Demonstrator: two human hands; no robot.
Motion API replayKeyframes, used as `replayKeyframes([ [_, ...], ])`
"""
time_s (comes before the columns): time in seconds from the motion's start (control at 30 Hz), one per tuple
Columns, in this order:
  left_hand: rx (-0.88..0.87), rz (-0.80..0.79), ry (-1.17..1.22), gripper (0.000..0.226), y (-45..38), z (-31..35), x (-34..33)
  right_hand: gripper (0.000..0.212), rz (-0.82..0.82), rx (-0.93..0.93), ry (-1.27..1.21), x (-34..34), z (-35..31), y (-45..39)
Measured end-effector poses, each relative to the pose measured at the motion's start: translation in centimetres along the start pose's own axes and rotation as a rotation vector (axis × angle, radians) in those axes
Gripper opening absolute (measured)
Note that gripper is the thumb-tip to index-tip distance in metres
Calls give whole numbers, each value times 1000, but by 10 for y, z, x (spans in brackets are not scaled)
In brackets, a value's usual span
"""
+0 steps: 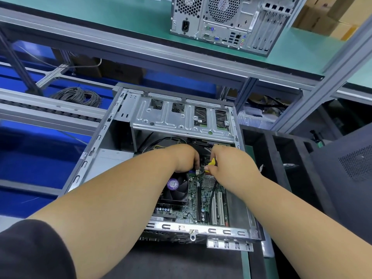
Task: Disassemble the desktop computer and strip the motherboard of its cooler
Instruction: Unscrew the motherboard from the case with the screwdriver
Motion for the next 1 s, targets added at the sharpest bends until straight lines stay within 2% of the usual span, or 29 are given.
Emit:
replayKeyframes([
  [0.33,-13,9,12,42,1,2,-2,20,-29,2,24,2,-4,-1],
  [0.5,18,38,-33,23,0,3,-3,36,-30,28,167,4,-10,-10],
  [0.67,21,39,-46,42,2,3,0,32,-47,186,306,9,-4,-19],
  [1.0,-6,10,-36,48,3,4,2,30,-41,109,213,6,13,-5],
])
Point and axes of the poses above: each hand's wrist, its own y-axis away from the middle knuckle, its own x-axis out of the back of the hand, z = x × y, the point moved 1 cm from there along -y, towards the middle knuckle, and after that the axes turned 5 degrees about z, right-handed, at the moved point
